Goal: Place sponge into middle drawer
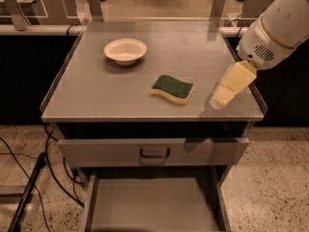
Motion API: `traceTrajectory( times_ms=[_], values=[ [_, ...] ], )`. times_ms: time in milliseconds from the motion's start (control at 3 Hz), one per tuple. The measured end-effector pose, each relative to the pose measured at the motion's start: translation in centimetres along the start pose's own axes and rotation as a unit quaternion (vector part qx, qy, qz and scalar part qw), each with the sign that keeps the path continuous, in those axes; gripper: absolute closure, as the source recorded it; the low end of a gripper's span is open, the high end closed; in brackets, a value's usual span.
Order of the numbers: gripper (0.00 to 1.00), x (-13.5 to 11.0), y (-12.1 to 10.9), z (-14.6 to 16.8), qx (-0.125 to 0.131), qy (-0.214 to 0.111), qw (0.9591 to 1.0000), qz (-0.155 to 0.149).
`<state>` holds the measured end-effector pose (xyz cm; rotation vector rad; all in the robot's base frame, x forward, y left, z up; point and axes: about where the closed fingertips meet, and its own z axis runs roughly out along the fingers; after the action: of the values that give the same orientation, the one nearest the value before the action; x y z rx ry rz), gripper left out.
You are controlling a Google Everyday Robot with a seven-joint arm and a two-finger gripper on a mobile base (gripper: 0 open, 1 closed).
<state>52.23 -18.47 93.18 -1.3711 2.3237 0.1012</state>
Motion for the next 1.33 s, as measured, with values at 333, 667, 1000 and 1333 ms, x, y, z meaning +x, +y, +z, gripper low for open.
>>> traceTrajectory(
  times_ms=[333,667,1000,1333],
  values=[
    [0.0,-1.0,0.1,1.7,-0.013,-0.035,0.9991,0.021],
    [0.0,-0.7,0.2,2.7,-0.01,-0.035,0.9991,0.021],
    [0.0,-2.5,-0.1,5.2,-0.008,-0.065,0.9978,0.012],
    [0.0,-3.9,-0.5,6.6,-0.008,-0.084,0.9964,0.007]
  ],
)
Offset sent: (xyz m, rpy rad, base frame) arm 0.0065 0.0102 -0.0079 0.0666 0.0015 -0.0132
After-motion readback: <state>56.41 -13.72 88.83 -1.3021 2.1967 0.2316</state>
